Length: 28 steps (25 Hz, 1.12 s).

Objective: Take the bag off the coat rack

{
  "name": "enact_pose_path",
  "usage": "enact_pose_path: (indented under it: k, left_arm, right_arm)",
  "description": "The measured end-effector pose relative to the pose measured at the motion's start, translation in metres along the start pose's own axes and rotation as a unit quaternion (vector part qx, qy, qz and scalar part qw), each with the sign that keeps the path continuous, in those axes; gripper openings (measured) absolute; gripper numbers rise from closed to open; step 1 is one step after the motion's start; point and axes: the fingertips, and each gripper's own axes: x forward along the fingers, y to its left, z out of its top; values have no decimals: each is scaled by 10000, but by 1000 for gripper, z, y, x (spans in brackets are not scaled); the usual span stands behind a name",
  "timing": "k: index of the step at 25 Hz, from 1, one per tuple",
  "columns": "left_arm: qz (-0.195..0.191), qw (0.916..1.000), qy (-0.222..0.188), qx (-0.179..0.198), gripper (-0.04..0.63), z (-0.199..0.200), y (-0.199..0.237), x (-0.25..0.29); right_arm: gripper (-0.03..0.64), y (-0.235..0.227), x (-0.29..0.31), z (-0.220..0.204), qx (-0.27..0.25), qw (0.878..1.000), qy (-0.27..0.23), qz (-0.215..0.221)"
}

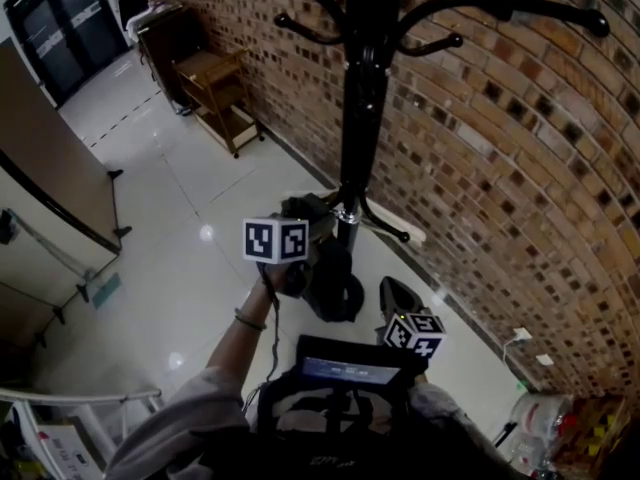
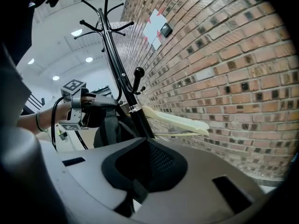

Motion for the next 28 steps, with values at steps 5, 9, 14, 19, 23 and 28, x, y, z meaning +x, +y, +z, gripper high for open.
enact_pose_path:
  k: [5, 9, 14, 19, 23, 28]
  left_arm:
    - [-129, 9999, -82, 14, 86, 0, -2, 6]
    - [-261, 9992, -286, 127, 77, 1, -3, 2]
    - [-337, 9982, -466, 165, 74, 2, -5, 1]
    - [-462, 9977, -482, 103, 72, 3, -6, 0]
    - [-586, 9965, -588, -92, 64, 5, -7, -1]
    - [-882, 9899, -722, -848, 48, 7, -8, -5]
  right_arm:
    - [2, -5, 8, 6, -36, 9999, 47, 130]
    - [2, -5, 12, 9, -73, 9997, 96, 200]
    - [2, -6, 17, 15, -353, 9991, 214, 102]
    - [2, -3, 23, 21, -409, 9989, 228, 2]
    - [2, -1, 27, 23, -462, 9985, 281, -4]
    - [3, 3, 27, 29, -574, 9979, 285, -98]
